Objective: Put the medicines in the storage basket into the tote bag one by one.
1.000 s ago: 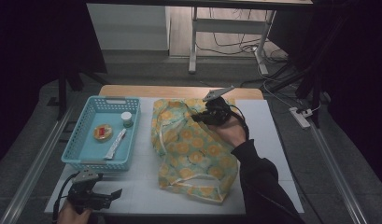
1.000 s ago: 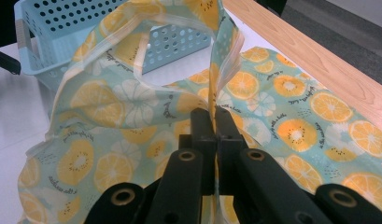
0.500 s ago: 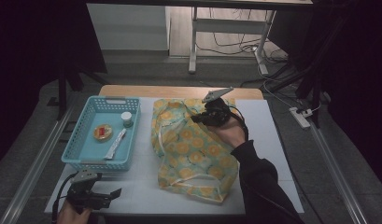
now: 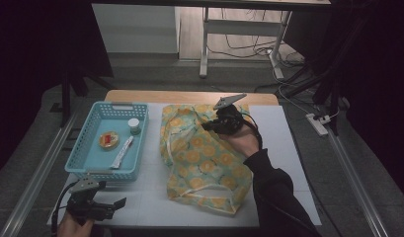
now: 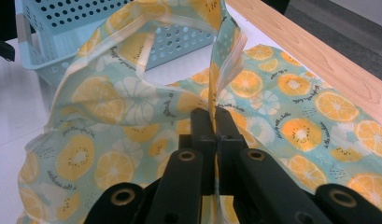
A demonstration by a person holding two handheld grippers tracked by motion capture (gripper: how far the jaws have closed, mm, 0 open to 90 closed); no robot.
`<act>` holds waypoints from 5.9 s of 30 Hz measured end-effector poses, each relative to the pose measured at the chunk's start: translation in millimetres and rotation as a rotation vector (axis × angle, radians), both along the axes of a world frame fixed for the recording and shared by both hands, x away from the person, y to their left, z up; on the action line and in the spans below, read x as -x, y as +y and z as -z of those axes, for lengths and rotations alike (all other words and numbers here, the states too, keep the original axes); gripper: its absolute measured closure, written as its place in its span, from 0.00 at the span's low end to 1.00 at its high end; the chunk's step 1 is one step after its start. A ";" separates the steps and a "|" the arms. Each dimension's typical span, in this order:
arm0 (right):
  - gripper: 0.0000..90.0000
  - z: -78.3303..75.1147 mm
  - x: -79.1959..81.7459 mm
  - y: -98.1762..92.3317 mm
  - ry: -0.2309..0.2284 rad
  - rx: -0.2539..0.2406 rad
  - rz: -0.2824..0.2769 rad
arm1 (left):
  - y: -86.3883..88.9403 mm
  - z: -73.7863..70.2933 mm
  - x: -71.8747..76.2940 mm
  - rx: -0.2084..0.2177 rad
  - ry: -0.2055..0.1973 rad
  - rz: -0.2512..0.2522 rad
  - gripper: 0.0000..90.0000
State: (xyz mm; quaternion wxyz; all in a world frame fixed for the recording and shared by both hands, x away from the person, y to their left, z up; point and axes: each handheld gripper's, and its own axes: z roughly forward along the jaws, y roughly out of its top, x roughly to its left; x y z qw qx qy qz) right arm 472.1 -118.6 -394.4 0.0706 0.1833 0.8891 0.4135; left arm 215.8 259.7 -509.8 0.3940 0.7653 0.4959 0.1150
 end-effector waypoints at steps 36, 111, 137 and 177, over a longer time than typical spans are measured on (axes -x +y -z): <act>1.00 2.3 -1.5 -0.5 -0.004 -0.006 -0.008 | 15.9 -31.7 -19.4 0.011 -0.073 0.050 0.00; 1.00 5.9 -2.4 -1.7 -0.001 0.003 0.002 | 61.2 -32.9 -173.1 -0.107 0.073 -0.137 0.00; 1.00 8.1 -1.0 -0.8 0.001 0.009 -0.005 | 65.6 -0.2 -220.7 -0.220 0.184 -0.143 0.00; 1.00 10.6 -1.1 -3.4 0.003 0.004 0.004 | 64.5 8.2 -233.5 -0.289 0.370 -0.184 0.23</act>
